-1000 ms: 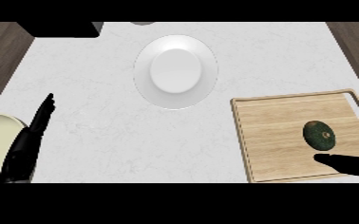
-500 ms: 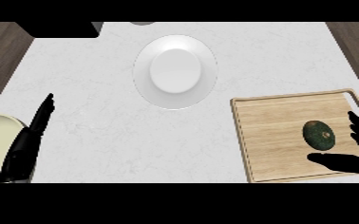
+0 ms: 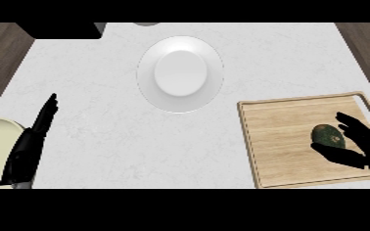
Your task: Pick the squash from the tray and place it in the plate
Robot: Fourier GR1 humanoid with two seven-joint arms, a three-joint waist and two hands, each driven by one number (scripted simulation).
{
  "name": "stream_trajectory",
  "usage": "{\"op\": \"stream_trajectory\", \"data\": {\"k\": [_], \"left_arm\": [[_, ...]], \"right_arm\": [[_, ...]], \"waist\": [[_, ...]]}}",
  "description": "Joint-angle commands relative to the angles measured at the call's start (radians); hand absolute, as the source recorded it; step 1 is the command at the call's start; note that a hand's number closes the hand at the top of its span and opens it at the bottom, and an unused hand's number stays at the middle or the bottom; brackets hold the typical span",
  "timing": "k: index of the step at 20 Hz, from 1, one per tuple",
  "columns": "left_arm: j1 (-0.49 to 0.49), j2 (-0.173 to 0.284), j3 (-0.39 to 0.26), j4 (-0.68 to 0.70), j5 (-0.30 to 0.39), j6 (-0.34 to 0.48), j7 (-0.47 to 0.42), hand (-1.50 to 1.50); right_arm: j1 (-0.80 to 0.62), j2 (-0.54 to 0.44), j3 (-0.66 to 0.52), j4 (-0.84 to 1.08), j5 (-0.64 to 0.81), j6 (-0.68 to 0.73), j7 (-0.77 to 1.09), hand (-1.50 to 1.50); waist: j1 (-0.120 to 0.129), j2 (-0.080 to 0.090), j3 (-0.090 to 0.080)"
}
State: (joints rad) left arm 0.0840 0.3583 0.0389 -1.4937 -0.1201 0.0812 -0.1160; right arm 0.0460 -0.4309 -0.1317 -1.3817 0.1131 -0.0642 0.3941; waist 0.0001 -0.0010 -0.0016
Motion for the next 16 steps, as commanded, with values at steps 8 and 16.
{"op": "stream_trajectory", "data": {"k": [8,16], "left_arm": [[-0.001,-0.062,0.052,0.038,-0.052,-0.049,-0.042,0.0],[-0.028,-0.034,0.036,-0.002,-0.035,-0.063,0.001,0.0]], "right_arm": [[-0.072,0.058,-0.046,0.05,0.084,-0.002,-0.066,1.5],[-0.098,0.055,0.295,0.054,0.599,-0.125,0.274,1.5]], "waist": [[0.001,0.001,0.002],[0.025,0.004,-0.001]]}}
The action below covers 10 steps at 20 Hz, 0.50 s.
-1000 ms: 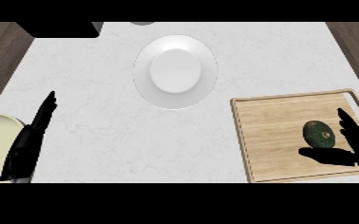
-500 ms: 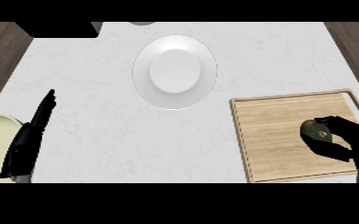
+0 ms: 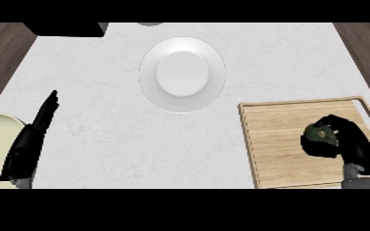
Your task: Pick the squash from the tray and place it in the plate
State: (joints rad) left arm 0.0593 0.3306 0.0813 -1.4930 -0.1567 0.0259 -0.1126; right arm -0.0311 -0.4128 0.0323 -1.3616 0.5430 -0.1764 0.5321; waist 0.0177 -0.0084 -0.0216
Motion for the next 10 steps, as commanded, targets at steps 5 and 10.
{"op": "stream_trajectory", "data": {"k": [5,10], "left_arm": [[0.048,0.008,0.023,-0.051,0.011,-0.012,0.011,0.0],[0.05,-0.024,0.017,0.021,-0.023,0.01,-0.056,0.0]], "right_arm": [[0.008,0.048,0.181,-0.186,0.393,-0.065,0.367,1.5],[-0.002,0.049,0.207,-0.322,0.555,-0.064,0.446,1.5]], "waist": [[-0.016,0.003,0.02],[-0.021,0.006,0.021]]}}
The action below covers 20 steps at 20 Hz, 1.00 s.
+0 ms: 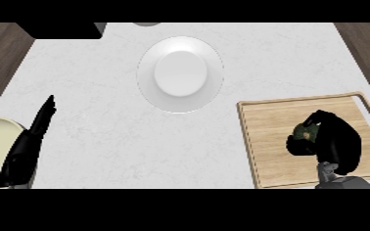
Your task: Pick the squash from the tray and place it in the plate
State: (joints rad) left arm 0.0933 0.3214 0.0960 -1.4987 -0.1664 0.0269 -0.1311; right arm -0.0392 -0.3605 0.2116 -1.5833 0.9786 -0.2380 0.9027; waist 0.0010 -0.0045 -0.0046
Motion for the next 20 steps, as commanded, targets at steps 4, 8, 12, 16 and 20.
{"op": "stream_trajectory", "data": {"k": [4,8,12,16,20], "left_arm": [[0.022,-0.001,0.017,0.016,0.0,-0.005,-0.029,0.0],[-0.009,-0.038,-0.013,0.016,-0.024,0.019,-0.008,0.0],[-0.007,-0.029,-0.004,0.0,-0.025,0.008,-0.007,0.0],[-0.045,0.005,0.024,-0.004,0.002,-0.039,0.027,0.0],[0.005,-0.026,0.011,0.006,-0.016,-0.025,-0.011,0.0]], "right_arm": [[-0.035,-0.029,0.071,-0.302,0.232,0.058,0.108,1.5],[-0.121,0.046,0.178,-0.392,0.28,0.079,0.072,1.5],[-0.187,0.1,0.239,-0.519,0.258,0.213,0.091,1.5],[-0.42,0.251,0.266,-0.272,0.323,0.219,0.092,1.5],[-0.607,0.354,0.202,-0.096,0.279,0.204,0.101,1.5]], "waist": [[-0.007,-0.001,0.002],[-0.002,0.001,0.003],[0.0,0.002,0.004],[0.015,0.005,0.004],[0.02,0.006,0.004]]}}
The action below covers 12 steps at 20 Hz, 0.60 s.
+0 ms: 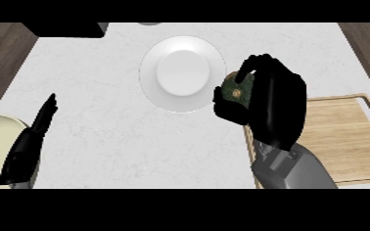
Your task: Pick the squash from the tray and place it in the plate
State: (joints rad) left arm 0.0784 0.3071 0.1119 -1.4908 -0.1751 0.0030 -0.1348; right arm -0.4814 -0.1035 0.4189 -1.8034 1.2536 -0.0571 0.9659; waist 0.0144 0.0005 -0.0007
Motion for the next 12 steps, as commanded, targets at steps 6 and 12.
{"op": "stream_trajectory", "data": {"k": [6,12], "left_arm": [[0.009,-0.031,-0.015,-0.019,-0.035,0.013,0.007,0.0],[-0.071,-0.025,-0.014,0.058,-0.042,0.0,-0.006,0.0]], "right_arm": [[-0.314,0.102,-0.094,0.439,-0.125,-0.159,-0.027,1.5],[-0.498,0.103,-0.075,0.766,-0.296,-0.26,0.021,1.5]], "waist": [[0.009,0.004,0.001],[0.025,0.01,0.0]]}}
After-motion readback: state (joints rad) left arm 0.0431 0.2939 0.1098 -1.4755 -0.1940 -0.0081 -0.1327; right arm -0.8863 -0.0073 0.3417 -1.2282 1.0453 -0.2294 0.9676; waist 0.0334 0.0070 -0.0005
